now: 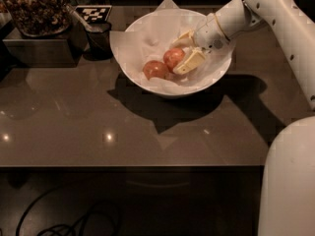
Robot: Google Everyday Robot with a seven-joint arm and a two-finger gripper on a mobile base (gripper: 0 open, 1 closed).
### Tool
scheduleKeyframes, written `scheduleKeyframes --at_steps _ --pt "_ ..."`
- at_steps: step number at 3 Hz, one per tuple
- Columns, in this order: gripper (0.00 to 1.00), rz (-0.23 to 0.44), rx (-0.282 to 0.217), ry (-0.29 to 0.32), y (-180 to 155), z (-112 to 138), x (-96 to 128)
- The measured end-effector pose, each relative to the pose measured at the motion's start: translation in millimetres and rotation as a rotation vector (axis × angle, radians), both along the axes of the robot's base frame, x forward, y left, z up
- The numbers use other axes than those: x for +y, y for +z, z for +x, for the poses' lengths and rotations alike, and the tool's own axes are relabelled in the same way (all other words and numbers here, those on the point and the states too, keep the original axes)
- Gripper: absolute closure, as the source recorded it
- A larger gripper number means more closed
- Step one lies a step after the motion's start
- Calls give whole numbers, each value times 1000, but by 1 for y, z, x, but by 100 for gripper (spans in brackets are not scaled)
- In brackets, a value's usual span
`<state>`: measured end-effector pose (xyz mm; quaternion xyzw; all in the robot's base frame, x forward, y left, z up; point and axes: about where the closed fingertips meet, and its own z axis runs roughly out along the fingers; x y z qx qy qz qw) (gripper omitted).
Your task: Pick apple from white bowl
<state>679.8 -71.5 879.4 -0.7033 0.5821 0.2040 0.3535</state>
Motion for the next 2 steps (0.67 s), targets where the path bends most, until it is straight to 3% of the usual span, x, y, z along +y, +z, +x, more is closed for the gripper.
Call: scheduleKeyframes --at_steps 1,2 --pt "100 68 34 -5 34 -10 2" --pt "100 112 33 7 68 -21 6"
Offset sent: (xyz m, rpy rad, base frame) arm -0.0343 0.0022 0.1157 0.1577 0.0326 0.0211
